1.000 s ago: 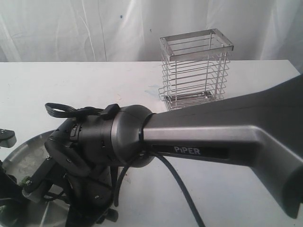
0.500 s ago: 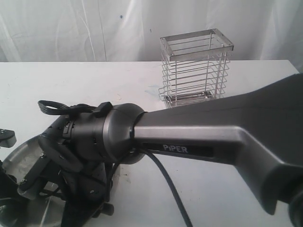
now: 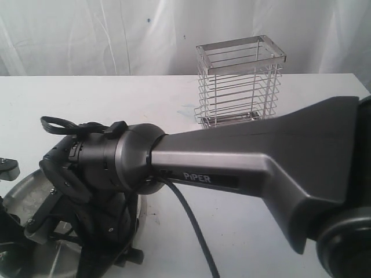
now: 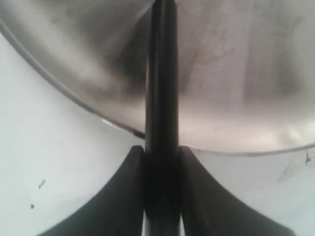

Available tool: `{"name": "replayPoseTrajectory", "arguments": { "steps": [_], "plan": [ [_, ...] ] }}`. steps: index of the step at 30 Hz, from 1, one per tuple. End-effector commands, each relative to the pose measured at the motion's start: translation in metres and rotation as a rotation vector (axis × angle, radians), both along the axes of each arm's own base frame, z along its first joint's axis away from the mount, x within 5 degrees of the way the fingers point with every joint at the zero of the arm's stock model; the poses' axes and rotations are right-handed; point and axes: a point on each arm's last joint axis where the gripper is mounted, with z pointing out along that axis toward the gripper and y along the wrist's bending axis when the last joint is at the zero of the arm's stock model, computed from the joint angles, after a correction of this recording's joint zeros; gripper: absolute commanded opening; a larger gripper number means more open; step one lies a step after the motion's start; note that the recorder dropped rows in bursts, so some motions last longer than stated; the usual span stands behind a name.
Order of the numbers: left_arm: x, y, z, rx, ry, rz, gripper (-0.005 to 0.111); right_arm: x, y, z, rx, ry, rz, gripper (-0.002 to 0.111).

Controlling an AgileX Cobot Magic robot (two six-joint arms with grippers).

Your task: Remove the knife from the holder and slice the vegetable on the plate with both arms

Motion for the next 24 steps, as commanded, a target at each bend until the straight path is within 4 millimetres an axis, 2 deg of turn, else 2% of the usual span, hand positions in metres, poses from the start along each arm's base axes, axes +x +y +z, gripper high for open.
{"name": "replayPoseTrajectory", "arguments": {
  "steps": [1,9,20,24],
  "plan": [
    [-0.001,-0.001,-0.006,-0.004,0.019,0.023,0.032,0.001,-0.012,0.003,-0.074,0.050,0.007,0.000],
    [0.000,0.000,-0.006,-0.005,0.015,0.038,0.032,0.003,-0.010,0.011,-0.024,0.016,0.021,0.000],
    [0.005,-0.002,0.001,-0.027,0.031,0.031,0.032,0.013,0.008,0.006,0.070,-0.036,0.047,0.000],
    [0.005,-0.002,0.001,-0.028,0.031,0.030,0.032,0.014,0.012,-0.003,0.055,-0.022,0.044,0.000]
  ]
}}
